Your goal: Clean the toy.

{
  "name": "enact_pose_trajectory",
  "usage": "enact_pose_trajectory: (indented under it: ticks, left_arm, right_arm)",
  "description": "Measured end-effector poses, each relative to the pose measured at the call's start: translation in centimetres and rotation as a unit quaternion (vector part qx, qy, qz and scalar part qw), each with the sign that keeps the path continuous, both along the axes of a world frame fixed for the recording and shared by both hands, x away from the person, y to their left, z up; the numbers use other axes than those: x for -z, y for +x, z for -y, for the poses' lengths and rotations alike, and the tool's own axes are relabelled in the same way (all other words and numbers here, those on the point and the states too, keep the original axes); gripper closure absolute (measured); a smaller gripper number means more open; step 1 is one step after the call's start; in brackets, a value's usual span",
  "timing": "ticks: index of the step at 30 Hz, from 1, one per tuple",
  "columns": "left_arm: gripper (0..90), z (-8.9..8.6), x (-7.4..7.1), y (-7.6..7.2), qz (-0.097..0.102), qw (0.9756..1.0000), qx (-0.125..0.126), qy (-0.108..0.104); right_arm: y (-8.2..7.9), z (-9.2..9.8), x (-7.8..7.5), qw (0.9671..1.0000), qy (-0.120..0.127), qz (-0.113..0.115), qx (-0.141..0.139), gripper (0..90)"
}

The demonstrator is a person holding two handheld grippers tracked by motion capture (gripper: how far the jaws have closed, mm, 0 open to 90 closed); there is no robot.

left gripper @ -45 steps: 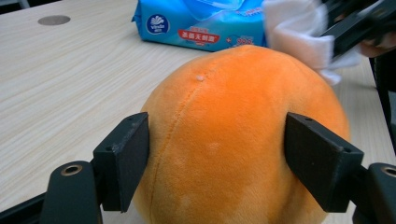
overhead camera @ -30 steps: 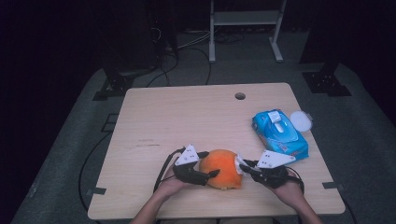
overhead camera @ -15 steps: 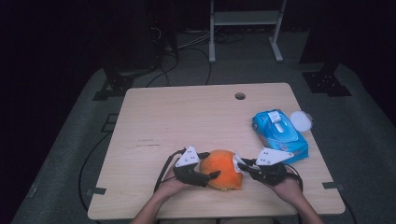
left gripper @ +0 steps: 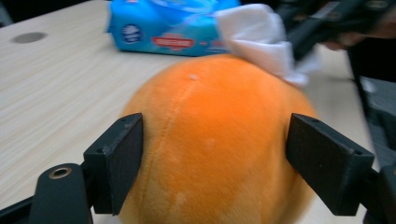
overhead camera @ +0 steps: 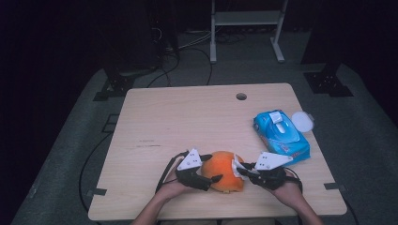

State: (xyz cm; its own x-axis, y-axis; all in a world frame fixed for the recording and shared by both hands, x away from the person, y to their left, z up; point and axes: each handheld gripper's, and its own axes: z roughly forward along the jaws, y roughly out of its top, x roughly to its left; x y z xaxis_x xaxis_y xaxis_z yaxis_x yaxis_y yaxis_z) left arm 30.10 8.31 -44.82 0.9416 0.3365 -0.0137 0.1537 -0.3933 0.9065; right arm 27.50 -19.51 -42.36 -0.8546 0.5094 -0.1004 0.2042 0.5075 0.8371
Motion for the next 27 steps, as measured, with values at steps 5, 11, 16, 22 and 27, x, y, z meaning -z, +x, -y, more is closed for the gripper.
enact_pose_trajectory:
  ticks: [5, 11, 16, 22, 27]
  left_arm:
    - [16.1, -0.5, -0.7, -0.1, 0.005, 0.9993, 0.038, 0.000]
    - [4.7, 0.2, 0.2, 1.5, -0.067, 0.9974, -0.018, 0.019]
    - [20.4, 0.3, -0.2, 0.9, -0.038, 0.9989, -0.021, 0.017]
    - [25.6, 1.6, -1.2, -0.8, 0.091, 0.9946, -0.042, 0.028]
    - [24.7, 0.8, -0.6, -0.6, 0.076, 0.9963, -0.026, 0.030]
  right_arm:
    - [0.0, 1.0, 0.4, 0.9999, 0.003, -0.015, -0.002, 77.8]
    - [0.3, 1.1, 0.6, 0.9998, 0.008, -0.020, -0.004, 77.7]
    - [0.2, 1.1, 0.3, 0.9999, 0.002, -0.015, 0.001, 78.0]
    - [-0.1, 0.0, -1.1, 0.9995, -0.003, 0.030, 0.014, 78.4]
    - [0.1, 0.4, -0.1, 0.9995, -0.017, 0.023, 0.012, 78.3]
